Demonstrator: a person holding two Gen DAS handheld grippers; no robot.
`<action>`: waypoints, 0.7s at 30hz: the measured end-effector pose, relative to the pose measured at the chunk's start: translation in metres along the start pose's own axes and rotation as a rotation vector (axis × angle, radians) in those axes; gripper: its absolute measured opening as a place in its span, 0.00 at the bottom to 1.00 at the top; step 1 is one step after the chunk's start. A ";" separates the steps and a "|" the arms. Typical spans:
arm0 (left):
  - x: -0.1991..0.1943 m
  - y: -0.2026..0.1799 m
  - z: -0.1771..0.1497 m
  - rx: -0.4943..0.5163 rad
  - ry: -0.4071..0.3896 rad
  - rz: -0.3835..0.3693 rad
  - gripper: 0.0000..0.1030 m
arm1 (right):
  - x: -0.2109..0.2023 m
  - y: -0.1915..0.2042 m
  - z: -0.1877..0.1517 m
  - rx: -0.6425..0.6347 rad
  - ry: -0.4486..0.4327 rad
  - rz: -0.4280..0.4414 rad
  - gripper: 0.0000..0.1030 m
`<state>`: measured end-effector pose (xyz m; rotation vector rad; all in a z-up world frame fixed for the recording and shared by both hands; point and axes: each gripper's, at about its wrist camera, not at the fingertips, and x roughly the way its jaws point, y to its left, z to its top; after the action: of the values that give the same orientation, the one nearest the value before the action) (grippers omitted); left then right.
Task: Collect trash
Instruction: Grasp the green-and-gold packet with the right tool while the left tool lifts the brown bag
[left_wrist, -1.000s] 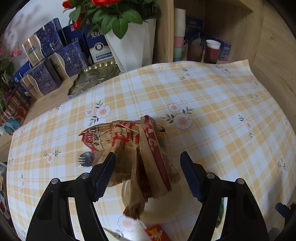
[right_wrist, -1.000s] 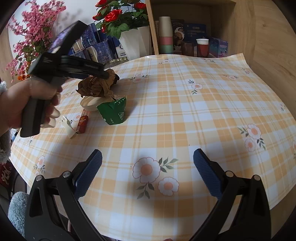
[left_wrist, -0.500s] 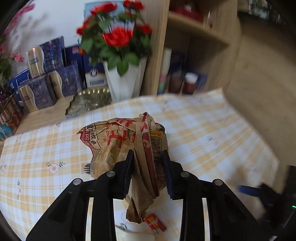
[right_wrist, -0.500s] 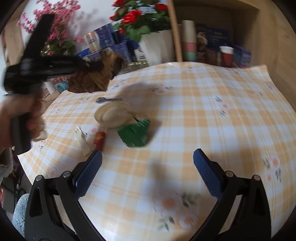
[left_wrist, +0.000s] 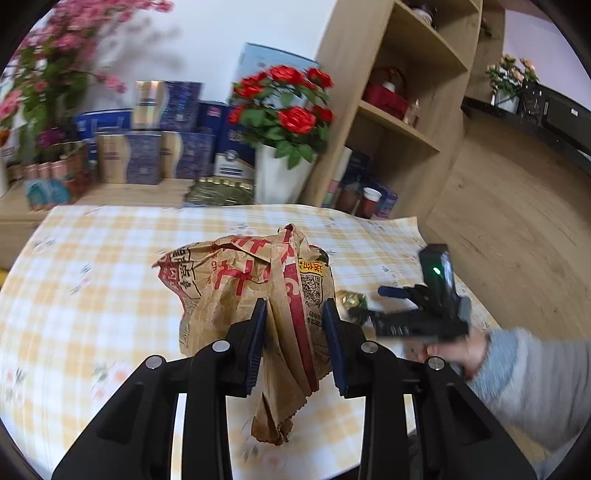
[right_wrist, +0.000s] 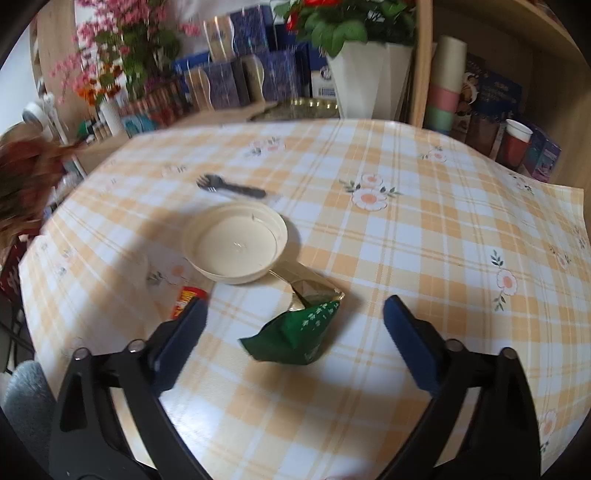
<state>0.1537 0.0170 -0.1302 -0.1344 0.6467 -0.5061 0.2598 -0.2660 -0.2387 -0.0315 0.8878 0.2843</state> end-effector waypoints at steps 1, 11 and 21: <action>-0.010 0.004 -0.008 -0.019 -0.004 -0.002 0.29 | 0.006 -0.001 0.001 -0.002 0.018 -0.019 0.82; -0.055 0.010 -0.034 -0.010 -0.001 -0.027 0.29 | 0.024 -0.018 -0.003 0.116 0.123 0.011 0.34; -0.055 -0.014 -0.043 -0.035 0.030 -0.173 0.30 | -0.060 0.000 -0.032 0.210 -0.019 0.091 0.34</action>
<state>0.0843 0.0336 -0.1305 -0.2172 0.6763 -0.6642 0.2001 -0.2843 -0.2129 0.2059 0.8978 0.2749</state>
